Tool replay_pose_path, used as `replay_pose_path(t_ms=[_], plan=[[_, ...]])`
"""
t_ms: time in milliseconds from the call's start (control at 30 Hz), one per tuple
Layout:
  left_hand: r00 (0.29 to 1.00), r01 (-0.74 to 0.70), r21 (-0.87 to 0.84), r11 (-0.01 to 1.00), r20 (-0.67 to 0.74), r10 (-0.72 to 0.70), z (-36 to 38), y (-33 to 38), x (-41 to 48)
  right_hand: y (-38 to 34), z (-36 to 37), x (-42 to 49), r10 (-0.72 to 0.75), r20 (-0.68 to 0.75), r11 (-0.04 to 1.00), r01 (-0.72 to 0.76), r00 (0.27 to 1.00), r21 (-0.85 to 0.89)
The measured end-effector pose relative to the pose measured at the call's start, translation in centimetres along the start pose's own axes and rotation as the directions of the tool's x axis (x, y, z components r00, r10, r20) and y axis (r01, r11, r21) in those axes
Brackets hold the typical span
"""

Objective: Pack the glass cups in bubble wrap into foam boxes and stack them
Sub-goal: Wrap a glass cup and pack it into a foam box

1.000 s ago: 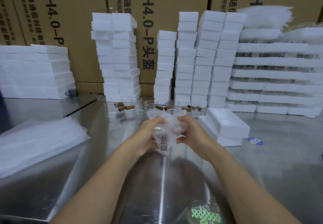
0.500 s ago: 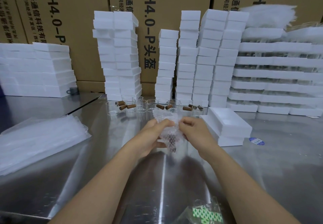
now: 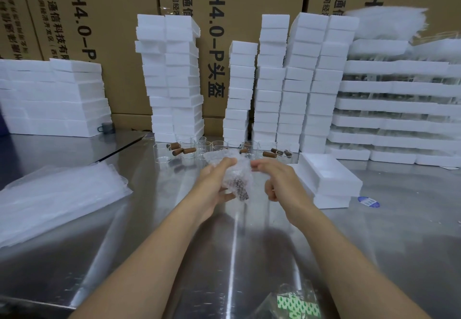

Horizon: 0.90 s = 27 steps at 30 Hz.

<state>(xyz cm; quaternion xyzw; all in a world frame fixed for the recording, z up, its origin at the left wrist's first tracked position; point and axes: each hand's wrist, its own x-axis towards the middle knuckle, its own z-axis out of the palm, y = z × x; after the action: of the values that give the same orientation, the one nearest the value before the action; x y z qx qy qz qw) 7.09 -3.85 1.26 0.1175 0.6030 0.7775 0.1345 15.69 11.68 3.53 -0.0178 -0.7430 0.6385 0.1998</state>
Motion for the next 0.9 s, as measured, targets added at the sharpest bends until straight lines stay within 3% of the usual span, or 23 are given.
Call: replay_pose_path(t_ms=[100, 167, 267, 367, 500, 567, 667, 900], plan=[[0.995, 0.025, 0.098, 0.995, 0.095, -0.034, 0.0, -0.3, -0.4, 0.4, 0.7, -0.7, 0.024, 0.268, 0.990, 0.014, 0.963, -0.139], [0.989, 0.031, 0.158, 0.987, 0.139, -0.054, -0.2, -0.5, -0.5, 0.4, 0.5, -0.8, 0.058, 0.325, 0.986, -0.003, 0.944, -0.166], [0.991, 0.023, 0.155, 0.988, 0.126, -0.043, -0.2, -0.3, -0.6, 0.1, 0.1, -0.7, 0.078, 0.297, 0.989, -0.035, 0.952, -0.146], [0.996, -0.017, 0.090, 0.996, 0.090, 0.009, -0.1, -0.2, -0.5, -0.1, 0.4, -0.7, -0.018, 0.169, 0.992, 0.038, 0.985, -0.118], [1.000, -0.019, -0.055, 0.998, -0.003, 0.019, -0.6, 0.1, -0.5, 0.9, 0.3, -0.5, -0.218, -0.015, 0.928, 0.203, 0.976, -0.311], [1.000, 0.005, -0.133, 0.991, -0.016, -0.007, -0.9, 0.2, -0.4, 1.5, 0.4, -0.5, -0.266, 0.006, 0.891, 0.248, 0.964, -0.381], [0.997, 0.025, -0.177, 0.984, 0.077, -0.011, -1.2, 0.3, -0.5, 2.3, 0.7, -0.4, -0.308, 0.069, 0.835, 0.304, 0.949, -0.459], [0.981, 0.021, -0.016, 1.000, 0.195, -0.018, -1.1, -0.1, -0.4, 2.8, 0.3, 0.2, -0.406, 0.051, 0.793, 0.379, 0.912, -0.477]])
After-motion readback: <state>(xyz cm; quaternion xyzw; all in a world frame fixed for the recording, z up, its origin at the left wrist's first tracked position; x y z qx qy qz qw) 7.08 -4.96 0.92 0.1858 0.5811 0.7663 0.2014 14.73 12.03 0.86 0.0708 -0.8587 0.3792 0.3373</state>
